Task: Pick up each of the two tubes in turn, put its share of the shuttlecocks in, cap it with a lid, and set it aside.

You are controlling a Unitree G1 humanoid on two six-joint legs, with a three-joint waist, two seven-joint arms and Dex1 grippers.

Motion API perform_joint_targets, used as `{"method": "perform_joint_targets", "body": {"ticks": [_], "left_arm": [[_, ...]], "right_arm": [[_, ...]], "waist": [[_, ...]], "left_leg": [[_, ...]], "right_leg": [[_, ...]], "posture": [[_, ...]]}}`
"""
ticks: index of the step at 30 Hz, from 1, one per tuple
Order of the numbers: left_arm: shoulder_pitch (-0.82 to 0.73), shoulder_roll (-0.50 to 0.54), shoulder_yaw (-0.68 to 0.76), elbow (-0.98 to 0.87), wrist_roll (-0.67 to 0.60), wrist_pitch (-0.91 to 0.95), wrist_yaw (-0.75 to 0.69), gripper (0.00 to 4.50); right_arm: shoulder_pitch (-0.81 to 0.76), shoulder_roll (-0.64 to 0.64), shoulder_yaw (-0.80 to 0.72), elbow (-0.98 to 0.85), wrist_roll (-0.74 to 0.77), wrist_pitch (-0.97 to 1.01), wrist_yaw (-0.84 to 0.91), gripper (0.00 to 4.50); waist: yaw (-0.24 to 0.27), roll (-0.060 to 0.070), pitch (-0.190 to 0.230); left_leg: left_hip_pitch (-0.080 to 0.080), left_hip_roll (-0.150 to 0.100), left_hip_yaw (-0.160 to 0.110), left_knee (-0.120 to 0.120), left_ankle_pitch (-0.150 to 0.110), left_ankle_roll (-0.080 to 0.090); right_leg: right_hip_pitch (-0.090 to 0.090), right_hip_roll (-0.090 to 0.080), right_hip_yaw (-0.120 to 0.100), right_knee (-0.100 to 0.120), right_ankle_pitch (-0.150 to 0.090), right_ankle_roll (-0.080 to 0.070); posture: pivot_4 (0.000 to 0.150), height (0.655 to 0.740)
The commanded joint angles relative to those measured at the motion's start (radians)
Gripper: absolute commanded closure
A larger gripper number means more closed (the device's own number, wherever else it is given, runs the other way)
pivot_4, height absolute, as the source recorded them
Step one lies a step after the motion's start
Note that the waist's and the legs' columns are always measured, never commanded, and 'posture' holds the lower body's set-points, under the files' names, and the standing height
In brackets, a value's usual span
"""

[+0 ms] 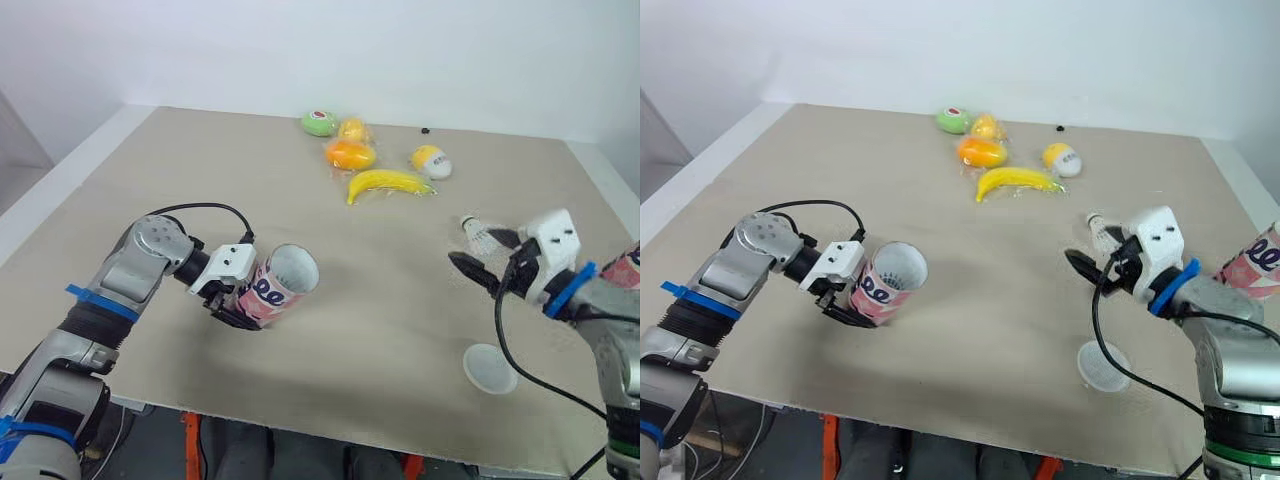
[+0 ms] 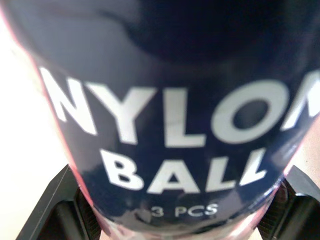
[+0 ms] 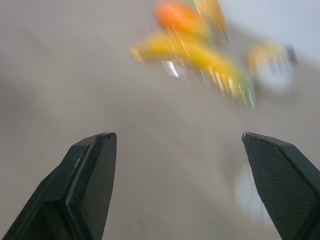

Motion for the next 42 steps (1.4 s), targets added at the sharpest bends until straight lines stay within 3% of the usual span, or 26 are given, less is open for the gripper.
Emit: {"method": "perform_joint_targets", "body": {"ticks": [1,21,25,26,29,30,31,34,42], "left_arm": [[0.016,-0.029,-0.052,0.007,0.005,-0.008,-0.005,1.13],[0.010,-0.030,-0.044,0.007,0.008,0.005,-0.006,1.13],[0.014,-0.030,-0.041,0.002,0.009,0.006,-0.006,1.13],[0.017,-0.029,-0.040,0.001,0.009,0.007,-0.005,1.13],[0.021,-0.027,-0.037,-0.003,0.009,0.009,-0.005,1.13],[0.022,-0.027,-0.037,-0.004,0.010,0.009,-0.005,1.13],[0.023,-0.026,-0.036,-0.007,0.009,0.012,-0.005,1.13],[0.027,-0.025,-0.035,-0.014,0.008,0.015,-0.005,1.13],[0.027,-0.025,-0.037,-0.012,0.008,0.010,-0.006,1.13]], "right_arm": [[-0.030,0.006,-0.031,0.067,-0.015,-0.053,-0.047,0.20],[-0.425,0.067,0.140,0.782,-0.172,-0.299,-0.109,0.20],[-0.483,0.073,0.142,0.873,-0.185,-0.343,-0.117,1.79],[-0.489,0.074,0.144,0.882,-0.189,-0.353,-0.114,2.41],[-0.488,0.075,0.148,0.884,-0.193,-0.366,-0.108,3.59],[-0.480,0.074,0.147,0.873,-0.192,-0.366,-0.108,3.80],[-0.470,0.072,0.143,0.853,-0.187,-0.362,-0.107,4.46],[-0.444,0.066,0.133,0.775,-0.165,-0.339,-0.090,4.46],[-0.326,-0.004,0.156,0.109,0.024,-0.151,0.097,4.46]], "waist": [[-0.002,0.000,0.000],[-0.006,0.001,0.001],[-0.005,0.001,0.001],[-0.006,0.001,0.001],[-0.006,0.001,0.001],[-0.006,0.001,0.001],[-0.006,0.001,0.001],[-0.005,0.001,0.001],[-0.005,0.005,0.001]], "left_leg": [[0.000,0.000,0.000,0.000,0.000,0.001],[0.000,-0.001,0.000,0.000,0.001,0.002],[0.000,-0.001,0.000,0.000,0.001,0.002],[0.000,-0.001,0.000,0.000,0.001,0.002],[0.000,-0.001,0.000,0.000,0.001,0.002],[0.000,-0.001,0.000,0.000,0.001,0.002],[0.000,-0.001,0.000,0.000,0.001,0.002],[0.000,-0.001,0.000,0.000,0.001,0.002],[-0.001,-0.001,-0.001,-0.001,0.001,0.002]], "right_leg": [[0.000,0.000,0.000,0.000,0.000,0.000],[0.000,0.000,0.001,0.000,0.001,0.001],[0.000,0.000,0.001,0.000,0.001,0.001],[0.000,0.000,0.001,0.000,0.001,0.001],[0.000,0.000,0.001,0.000,0.001,0.001],[0.000,0.000,0.001,0.000,0.001,0.001],[0.000,0.000,0.001,0.000,0.001,0.001],[0.000,0.000,0.001,0.000,0.001,0.001],[0.000,0.001,0.002,0.000,0.000,0.002]], "posture": [[0.150,0.6946],[0.150,0.6946],[0.150,0.6946],[0.150,0.6946],[0.150,0.6946],[0.150,0.6946],[0.150,0.6946],[0.150,0.6946],[0.150,0.6946]]}}
